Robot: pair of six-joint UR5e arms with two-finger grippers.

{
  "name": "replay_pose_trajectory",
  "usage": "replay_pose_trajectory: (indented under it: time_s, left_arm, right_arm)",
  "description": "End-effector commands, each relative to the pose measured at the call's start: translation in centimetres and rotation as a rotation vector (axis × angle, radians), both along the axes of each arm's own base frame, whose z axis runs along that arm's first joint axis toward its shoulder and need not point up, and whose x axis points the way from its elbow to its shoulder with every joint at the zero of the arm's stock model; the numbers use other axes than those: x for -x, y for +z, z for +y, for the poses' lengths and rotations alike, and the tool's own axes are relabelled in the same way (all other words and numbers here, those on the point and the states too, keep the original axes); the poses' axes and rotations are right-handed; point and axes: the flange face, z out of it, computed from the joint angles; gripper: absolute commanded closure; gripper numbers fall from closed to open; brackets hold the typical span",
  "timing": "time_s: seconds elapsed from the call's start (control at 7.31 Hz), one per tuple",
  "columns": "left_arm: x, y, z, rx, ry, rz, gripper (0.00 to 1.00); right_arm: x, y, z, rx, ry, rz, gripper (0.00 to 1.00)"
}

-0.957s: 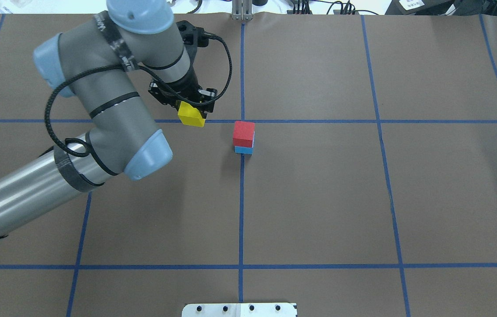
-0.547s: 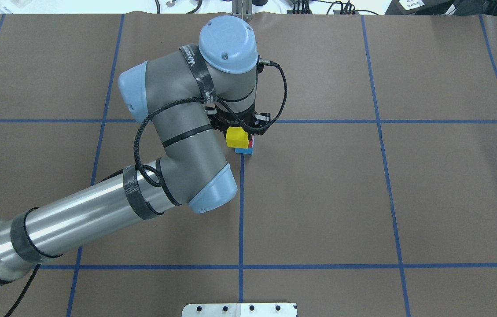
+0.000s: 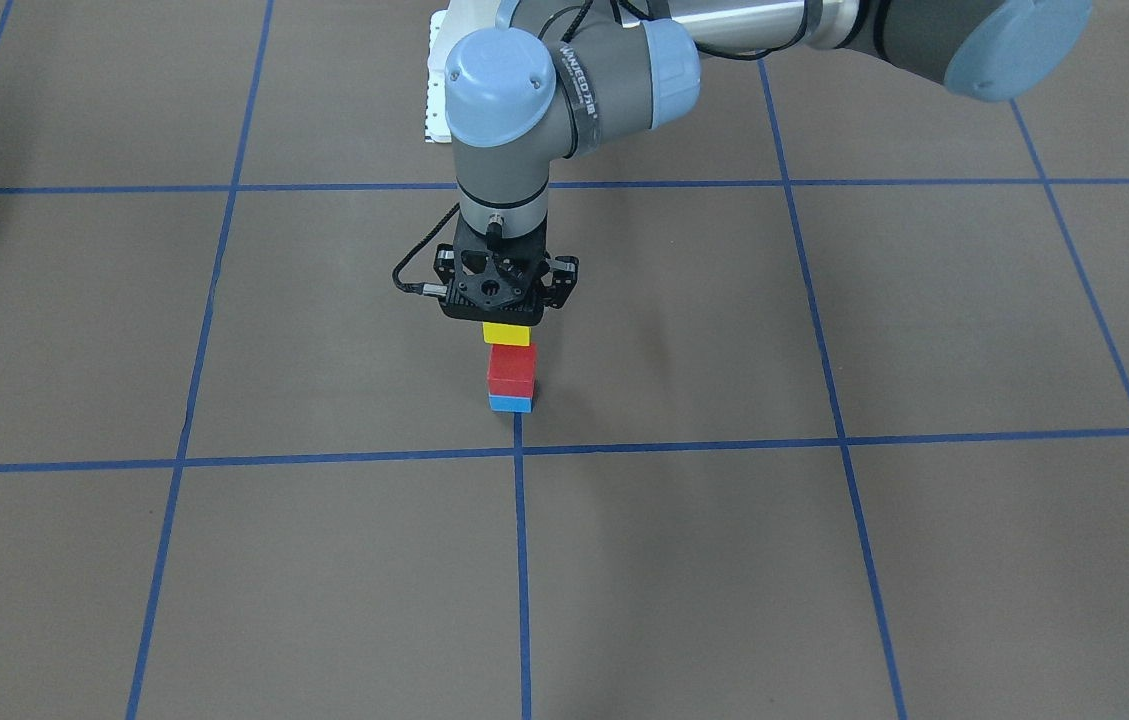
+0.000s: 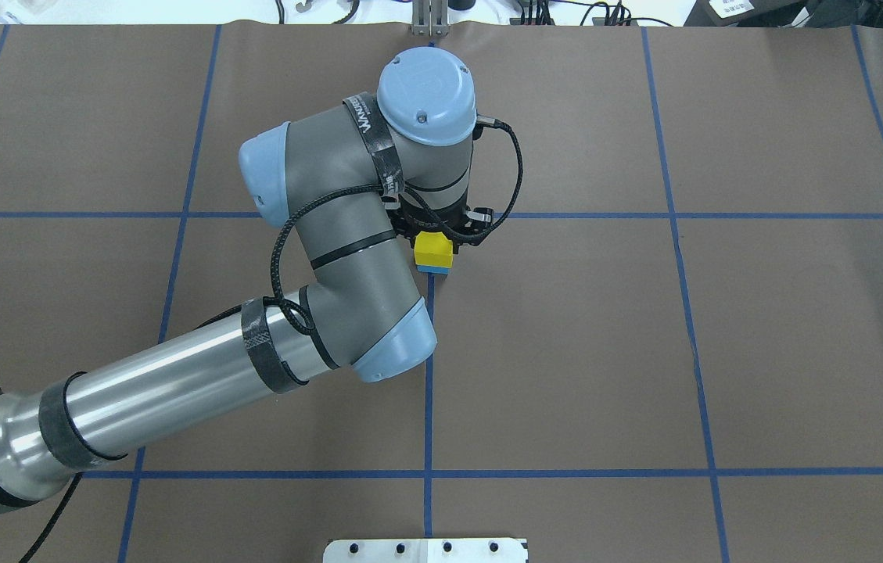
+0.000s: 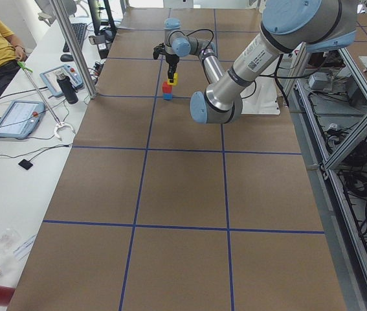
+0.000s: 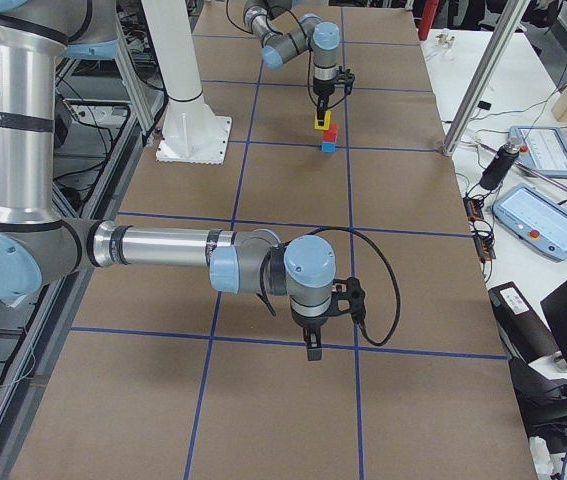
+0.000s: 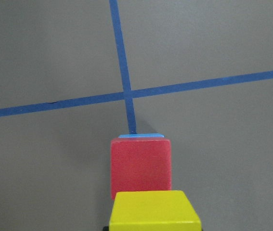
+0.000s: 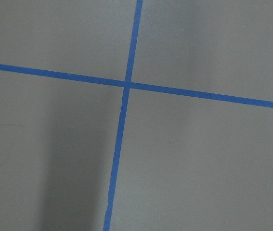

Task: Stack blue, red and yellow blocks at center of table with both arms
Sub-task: 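Lower the yellow cube onto the red cube and open the left gripper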

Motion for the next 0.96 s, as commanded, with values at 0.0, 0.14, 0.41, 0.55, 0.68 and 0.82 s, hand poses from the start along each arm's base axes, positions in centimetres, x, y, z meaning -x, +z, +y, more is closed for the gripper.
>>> replay_pose_trajectory:
  time_s: [0.0, 0.14, 0.41, 0.55, 0.68, 0.82]
  left_arm:
    - [-0.5, 0.8, -0.9, -0.004, -0.006, 0.002, 1.0]
    - [-0.3, 0.8, -1.2, -0.005, -0.01, 0.002, 1.0]
    - [0.4, 0.8, -1.9, -0.004, -0.023, 0.002, 1.0]
    - [0.7, 0.7, -2.2, -0.005, -0.027, 0.004, 1.0]
    - [0.6, 0.8, -2.3, -0.002, -0.028, 0.0, 1.0]
    - [0.6, 0.8, -2.3, 0.006, -0.035, 0.001, 1.0]
  right_arm:
    - [0.0, 0.0, 0.0, 0.001, 0.001, 0.0, 0.0]
    - [0.0, 0.0, 0.0, 0.0, -0.001, 0.0, 0.0]
    - [0.0, 0.0, 0.0, 0.0, 0.0, 0.0, 0.0]
    - [0.0, 0.0, 0.0, 0.0, 0.0, 0.0, 0.0]
    - [0.0, 0.1, 0.0, 0.001, 0.0, 0.0, 0.0]
    - [0.0, 0.0, 0.0, 0.0, -0.002, 0.0, 0.0]
